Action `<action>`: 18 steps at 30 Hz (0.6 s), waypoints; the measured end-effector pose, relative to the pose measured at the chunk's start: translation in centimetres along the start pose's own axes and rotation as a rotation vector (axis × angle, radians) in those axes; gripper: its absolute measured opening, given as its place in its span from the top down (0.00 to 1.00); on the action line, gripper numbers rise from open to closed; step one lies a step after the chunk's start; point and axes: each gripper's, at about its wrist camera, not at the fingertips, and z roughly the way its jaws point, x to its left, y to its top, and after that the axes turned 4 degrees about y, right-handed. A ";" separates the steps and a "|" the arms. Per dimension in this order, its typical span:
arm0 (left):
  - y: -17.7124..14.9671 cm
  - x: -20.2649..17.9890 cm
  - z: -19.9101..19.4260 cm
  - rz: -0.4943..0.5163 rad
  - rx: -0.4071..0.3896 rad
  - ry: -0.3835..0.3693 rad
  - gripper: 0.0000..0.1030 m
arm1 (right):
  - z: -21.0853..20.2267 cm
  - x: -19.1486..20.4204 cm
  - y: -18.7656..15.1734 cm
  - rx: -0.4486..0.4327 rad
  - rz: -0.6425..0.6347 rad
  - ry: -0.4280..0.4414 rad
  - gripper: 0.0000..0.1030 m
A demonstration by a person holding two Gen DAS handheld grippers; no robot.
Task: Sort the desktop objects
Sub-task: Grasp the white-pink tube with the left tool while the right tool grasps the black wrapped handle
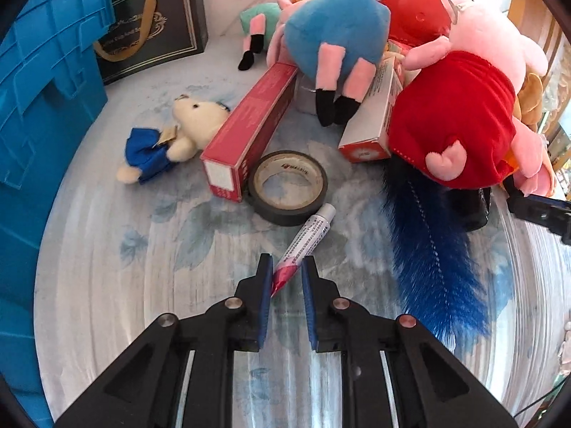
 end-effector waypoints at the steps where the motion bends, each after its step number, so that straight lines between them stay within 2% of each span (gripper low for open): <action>1: 0.0 -0.1 0.0 0.004 -0.001 0.000 0.84 | 0.7 0.7 0.3 0.011 0.000 0.020 0.37; 6: 0.7 0.3 0.9 -0.034 -0.007 -0.035 0.84 | 3.2 2.6 2.0 0.030 -0.014 0.044 0.38; 7: 0.8 0.3 0.9 -0.031 -0.008 -0.044 0.84 | 3.9 2.9 2.3 0.040 -0.020 0.036 0.41; 9: 1.1 0.3 1.1 -0.035 -0.008 -0.057 0.84 | 5.3 3.3 2.8 0.071 -0.021 0.038 0.61; 10: 1.3 0.3 1.3 -0.035 -0.007 -0.058 0.84 | 5.6 3.3 2.8 0.078 -0.010 0.055 0.61; 13: 1.2 0.0 1.2 -0.025 -0.007 -0.047 0.84 | 5.2 3.4 2.2 0.084 -0.025 0.013 0.65; 18: 0.3 -0.7 0.5 -0.005 0.026 -0.023 0.84 | 3.3 1.2 -1.0 0.126 0.001 0.014 0.72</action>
